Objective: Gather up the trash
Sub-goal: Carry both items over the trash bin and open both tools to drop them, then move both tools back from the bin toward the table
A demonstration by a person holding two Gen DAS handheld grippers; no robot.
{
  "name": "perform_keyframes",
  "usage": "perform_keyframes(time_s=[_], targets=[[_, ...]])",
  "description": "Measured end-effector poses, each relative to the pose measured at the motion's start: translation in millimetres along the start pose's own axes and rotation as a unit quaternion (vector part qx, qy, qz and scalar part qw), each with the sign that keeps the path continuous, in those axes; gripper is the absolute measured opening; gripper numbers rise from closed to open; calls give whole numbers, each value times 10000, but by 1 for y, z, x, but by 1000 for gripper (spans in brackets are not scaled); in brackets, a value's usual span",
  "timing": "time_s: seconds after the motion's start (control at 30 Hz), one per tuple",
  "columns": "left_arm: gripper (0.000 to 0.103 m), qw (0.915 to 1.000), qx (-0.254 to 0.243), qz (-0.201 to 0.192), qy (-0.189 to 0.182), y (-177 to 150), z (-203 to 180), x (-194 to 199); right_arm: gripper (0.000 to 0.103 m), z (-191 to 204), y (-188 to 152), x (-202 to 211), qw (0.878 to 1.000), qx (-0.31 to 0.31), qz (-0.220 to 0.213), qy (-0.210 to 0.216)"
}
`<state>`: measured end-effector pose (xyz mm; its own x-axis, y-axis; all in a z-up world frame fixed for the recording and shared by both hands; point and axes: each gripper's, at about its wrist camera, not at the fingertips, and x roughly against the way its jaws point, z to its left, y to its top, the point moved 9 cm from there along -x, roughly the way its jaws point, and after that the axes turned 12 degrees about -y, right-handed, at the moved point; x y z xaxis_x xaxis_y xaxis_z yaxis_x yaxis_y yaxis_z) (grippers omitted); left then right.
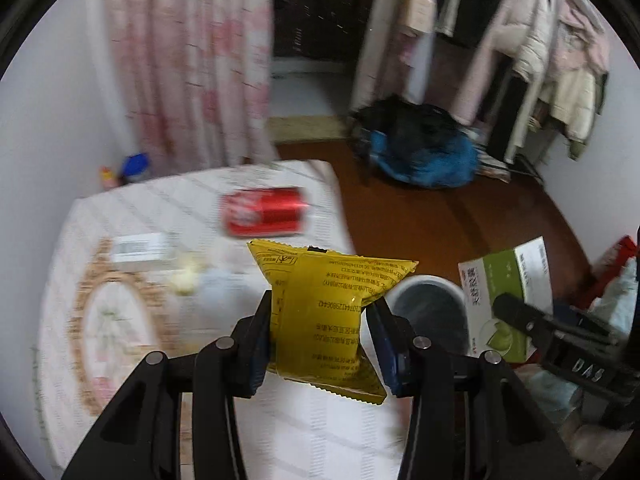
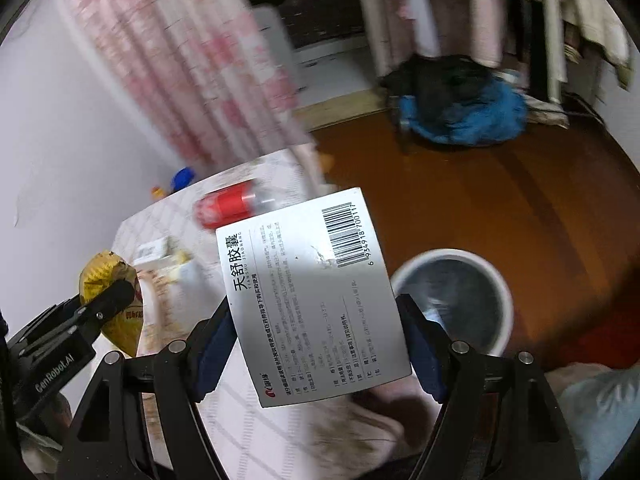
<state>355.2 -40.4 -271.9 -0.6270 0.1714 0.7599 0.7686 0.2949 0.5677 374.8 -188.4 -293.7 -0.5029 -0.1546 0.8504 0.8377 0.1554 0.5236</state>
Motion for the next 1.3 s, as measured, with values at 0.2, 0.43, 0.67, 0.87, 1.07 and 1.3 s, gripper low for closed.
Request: perform_keyframes(time_s=[0.2,0.43,0.67,0.87,1.07,1.3], targets=[[41,9946,-10,866,-567,-7,-64,-93,78,-107,-17,-53,9955,-678,517,-422],[42,9772,43,1937,-872,-29,-101,-198,78,-183,-52,-147,9804,-1305,1377,-537],[58,9675,111,2407,-766,-53,-111,-254,78,-210,-66,-209,9705,-1499,1828,-480],[93,9719,0,2318,-408,-56,-101,-259,82,-216,-72,-242,9654,-1488,2103,-409],[100,9762,-123,2161,-163,-55,-82,-249,103,-212,-74,-249,9638,-1347,2203,-662],[100,9783,-242,2046,207,-57,-69,-238,103,-209,-82,-233,9628,-996,2219,-1173]])
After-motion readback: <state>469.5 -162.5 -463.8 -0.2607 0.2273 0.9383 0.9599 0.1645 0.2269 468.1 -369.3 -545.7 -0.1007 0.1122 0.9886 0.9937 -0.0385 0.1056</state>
